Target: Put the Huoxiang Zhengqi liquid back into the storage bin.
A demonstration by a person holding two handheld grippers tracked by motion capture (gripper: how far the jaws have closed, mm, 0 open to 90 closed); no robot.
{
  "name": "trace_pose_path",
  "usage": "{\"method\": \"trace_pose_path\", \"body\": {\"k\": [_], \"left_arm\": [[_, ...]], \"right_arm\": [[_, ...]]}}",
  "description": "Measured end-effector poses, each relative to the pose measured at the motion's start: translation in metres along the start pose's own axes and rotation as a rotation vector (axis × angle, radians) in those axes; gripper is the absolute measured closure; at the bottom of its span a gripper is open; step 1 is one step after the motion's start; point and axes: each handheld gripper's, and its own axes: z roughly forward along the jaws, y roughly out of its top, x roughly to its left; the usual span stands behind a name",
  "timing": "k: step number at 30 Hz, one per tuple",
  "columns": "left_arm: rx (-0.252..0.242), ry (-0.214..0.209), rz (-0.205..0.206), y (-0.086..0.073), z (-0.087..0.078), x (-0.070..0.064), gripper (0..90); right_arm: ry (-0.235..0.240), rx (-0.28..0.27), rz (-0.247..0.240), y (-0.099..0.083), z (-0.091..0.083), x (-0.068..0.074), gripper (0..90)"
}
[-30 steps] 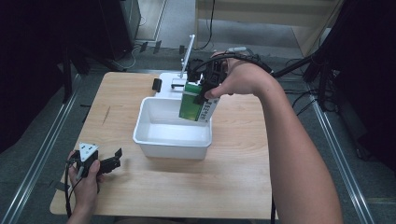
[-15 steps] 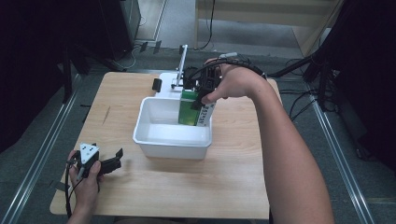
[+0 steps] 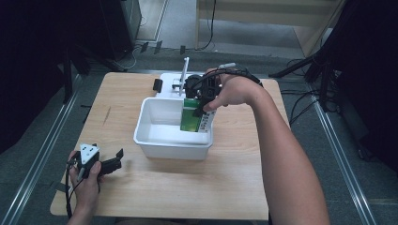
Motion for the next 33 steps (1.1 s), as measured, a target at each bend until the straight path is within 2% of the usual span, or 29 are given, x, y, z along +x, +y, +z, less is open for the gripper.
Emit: {"method": "trace_pose_path", "body": {"k": [1, 5, 6, 7, 11, 13, 22, 26, 31, 33], "left_arm": [[-0.002, 0.001, -0.001, 0.0, 0.0, 0.0, 2.1], [0.001, 0.001, -0.001, 0.0, 0.0, 0.0, 2.1], [0.0, 0.0, 0.002, 0.0, 0.001, 0.0, 2.1], [0.001, -0.001, 0.0, 0.0, 0.001, 0.0, 2.1], [0.0, -0.001, 0.0, 0.0, 0.001, 0.0, 2.1], [0.0, -0.001, -0.001, 0.0, 0.001, 0.0, 2.1], [0.003, -0.003, 0.0, 0.0, 0.001, 0.0, 2.1], [0.004, -0.004, -0.002, 0.0, 0.001, 0.0, 2.1], [0.006, -0.003, -0.001, 0.0, 0.002, 0.0, 2.1], [0.004, -0.002, -0.001, 0.0, 0.002, 0.0, 2.1]], "right_arm": [[0.0, 0.005, -0.003, -0.002, 0.006, -0.001, 64.2], [0.001, -0.001, 0.004, -0.003, 0.013, -0.001, 64.2], [0.003, -0.006, -0.01, -0.004, 0.015, -0.003, 64.2], [0.002, 0.0, 0.0, -0.004, 0.018, -0.003, 64.2], [-0.016, 0.001, -0.013, -0.005, 0.029, -0.003, 64.2], [-0.004, 0.001, -0.001, -0.006, 0.035, -0.004, 64.2], [0.031, 0.001, -0.006, -0.008, 0.058, -0.008, 63.9], [0.036, 0.013, 0.003, -0.008, 0.066, -0.009, 63.9], [0.026, 0.056, -0.016, -0.004, 0.078, -0.008, 63.5], [0.027, 0.056, -0.023, -0.004, 0.08, -0.009, 63.4]]}}
